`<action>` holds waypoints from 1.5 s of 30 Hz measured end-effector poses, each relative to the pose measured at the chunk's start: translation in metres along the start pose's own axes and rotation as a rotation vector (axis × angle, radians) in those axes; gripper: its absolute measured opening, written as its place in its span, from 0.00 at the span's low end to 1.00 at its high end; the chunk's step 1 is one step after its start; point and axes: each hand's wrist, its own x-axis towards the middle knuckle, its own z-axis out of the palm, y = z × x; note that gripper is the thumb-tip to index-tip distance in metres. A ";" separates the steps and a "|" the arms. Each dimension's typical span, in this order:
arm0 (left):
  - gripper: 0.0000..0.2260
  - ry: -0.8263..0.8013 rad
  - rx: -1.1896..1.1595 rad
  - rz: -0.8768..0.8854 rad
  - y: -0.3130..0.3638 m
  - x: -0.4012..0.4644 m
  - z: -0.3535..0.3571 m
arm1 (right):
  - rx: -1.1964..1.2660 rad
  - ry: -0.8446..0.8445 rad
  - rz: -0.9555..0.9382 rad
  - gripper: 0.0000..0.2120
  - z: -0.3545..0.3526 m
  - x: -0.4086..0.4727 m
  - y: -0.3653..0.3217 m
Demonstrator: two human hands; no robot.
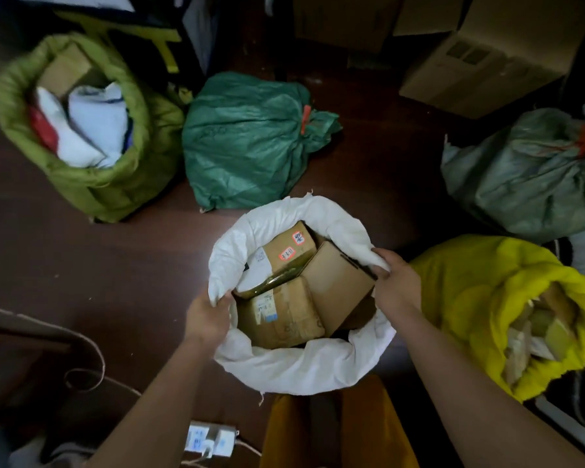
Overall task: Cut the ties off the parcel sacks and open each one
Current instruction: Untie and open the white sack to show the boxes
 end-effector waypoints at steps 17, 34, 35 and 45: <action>0.16 0.415 -0.406 -0.236 -0.092 0.011 -0.152 | -0.254 -0.362 -0.529 0.16 0.161 -0.029 -0.194; 0.17 0.991 -0.865 -0.774 -0.069 0.051 -0.112 | -0.463 -0.880 -1.147 0.17 0.331 -0.008 -0.370; 0.18 1.000 -0.884 -0.799 -0.064 0.052 -0.107 | -0.481 -0.912 -1.176 0.17 0.338 -0.008 -0.371; 0.24 0.715 -0.934 -0.871 -0.063 0.102 -0.101 | -0.817 -0.912 -1.170 0.25 0.339 0.028 -0.340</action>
